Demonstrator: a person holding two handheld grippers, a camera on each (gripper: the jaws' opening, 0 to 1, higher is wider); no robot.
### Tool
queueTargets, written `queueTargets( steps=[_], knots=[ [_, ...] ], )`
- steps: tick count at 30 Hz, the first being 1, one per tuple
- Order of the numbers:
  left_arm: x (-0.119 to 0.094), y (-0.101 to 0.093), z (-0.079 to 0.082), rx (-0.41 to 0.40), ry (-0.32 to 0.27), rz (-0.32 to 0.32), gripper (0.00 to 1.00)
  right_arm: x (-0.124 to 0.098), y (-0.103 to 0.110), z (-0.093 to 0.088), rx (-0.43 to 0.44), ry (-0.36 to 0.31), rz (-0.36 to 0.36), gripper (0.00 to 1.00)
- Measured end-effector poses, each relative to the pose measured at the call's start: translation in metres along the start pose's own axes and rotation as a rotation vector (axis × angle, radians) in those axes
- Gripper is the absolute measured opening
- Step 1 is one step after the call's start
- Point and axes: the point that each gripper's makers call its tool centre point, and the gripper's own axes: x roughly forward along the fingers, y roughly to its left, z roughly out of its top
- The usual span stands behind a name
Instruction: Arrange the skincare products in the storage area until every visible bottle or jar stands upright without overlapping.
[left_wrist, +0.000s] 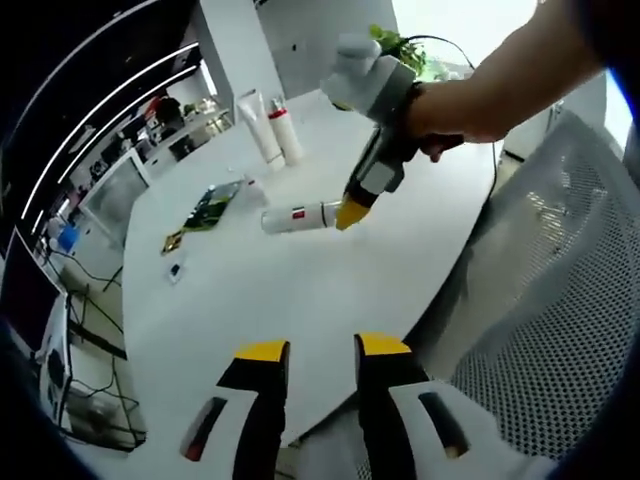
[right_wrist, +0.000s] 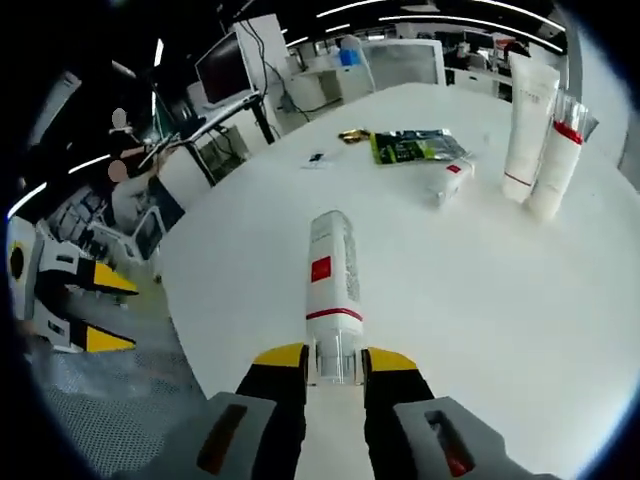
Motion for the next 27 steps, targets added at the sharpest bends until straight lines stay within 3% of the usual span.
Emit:
queueTargets(
  steps=[4, 8, 11, 15, 16, 20, 22, 24, 27],
  knots=[
    [-0.003, 0.005, 0.005, 0.01, -0.027, 0.032, 0.33, -0.02, 0.012, 0.004, -0.025, -0.048, 0.05, 0.14],
    [-0.004, 0.006, 0.008, 0.036, -0.037, 0.049, 0.37, -0.05, 0.026, 0.028, -0.094, -0.173, 0.087, 0.14],
    [-0.009, 0.006, 0.021, 0.025, -0.102, 0.055, 0.41, -0.08, 0.036, 0.05, -0.185, -0.27, 0.091, 0.14],
    [-0.011, 0.006, 0.031, -0.089, -0.153, 0.027, 0.43, -0.119, 0.04, 0.066, -0.319, -0.359, 0.048, 0.14],
    [-0.014, 0.008, 0.039, -0.124, -0.197, 0.013, 0.43, -0.123, 0.041, 0.063, -0.319, -0.353, 0.047, 0.13],
    [-0.017, 0.018, 0.046, -0.274, -0.225, -0.019, 0.44, -0.132, 0.038, 0.057, -0.349, -0.372, 0.032, 0.13],
    [-0.022, 0.023, 0.061, -0.315, -0.275, -0.04, 0.44, -0.135, 0.039, 0.054, -0.398, -0.371, 0.021, 0.13],
    [-0.029, 0.025, 0.084, -0.384, -0.364, -0.096, 0.44, -0.136, 0.043, 0.05, -0.426, -0.367, 0.046, 0.13],
    [-0.038, 0.015, 0.115, -0.479, -0.506, -0.258, 0.48, -0.139, 0.05, 0.048, -0.513, -0.36, 0.099, 0.13]
  ],
)
